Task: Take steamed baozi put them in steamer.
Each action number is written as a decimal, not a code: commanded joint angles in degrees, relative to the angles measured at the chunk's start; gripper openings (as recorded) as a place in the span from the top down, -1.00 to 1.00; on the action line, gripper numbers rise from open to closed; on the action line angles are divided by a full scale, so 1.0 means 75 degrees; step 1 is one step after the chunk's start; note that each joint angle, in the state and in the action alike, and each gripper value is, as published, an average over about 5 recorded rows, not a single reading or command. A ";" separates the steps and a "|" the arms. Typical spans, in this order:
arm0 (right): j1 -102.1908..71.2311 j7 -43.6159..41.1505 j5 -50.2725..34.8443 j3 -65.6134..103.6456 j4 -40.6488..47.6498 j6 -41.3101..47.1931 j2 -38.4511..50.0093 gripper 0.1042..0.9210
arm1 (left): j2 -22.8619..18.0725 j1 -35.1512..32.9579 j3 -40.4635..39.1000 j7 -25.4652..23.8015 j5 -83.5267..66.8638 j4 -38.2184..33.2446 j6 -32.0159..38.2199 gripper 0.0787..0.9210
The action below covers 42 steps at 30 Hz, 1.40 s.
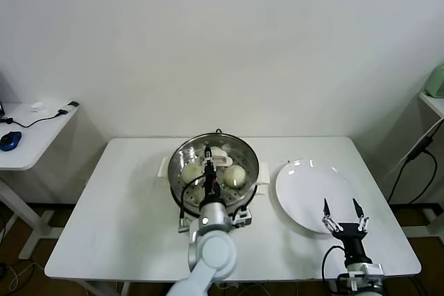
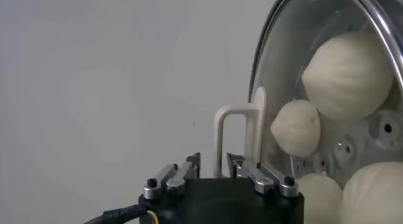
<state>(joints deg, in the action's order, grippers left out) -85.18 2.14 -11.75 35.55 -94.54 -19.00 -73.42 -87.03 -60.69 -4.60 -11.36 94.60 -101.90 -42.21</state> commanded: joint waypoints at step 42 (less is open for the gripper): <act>0.0031 0.0046 -0.0639 -0.0184 -0.0181 -0.0052 -0.0067 -0.76 | 0.2203 -0.3306 0.5362 0.2417 -1.4645 0.0550 0.6520 -0.77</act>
<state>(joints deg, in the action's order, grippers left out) -85.43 2.06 -16.24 34.50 -96.48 -19.17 -73.88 -72.18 -81.42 32.20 5.90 -3.94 -112.51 -4.30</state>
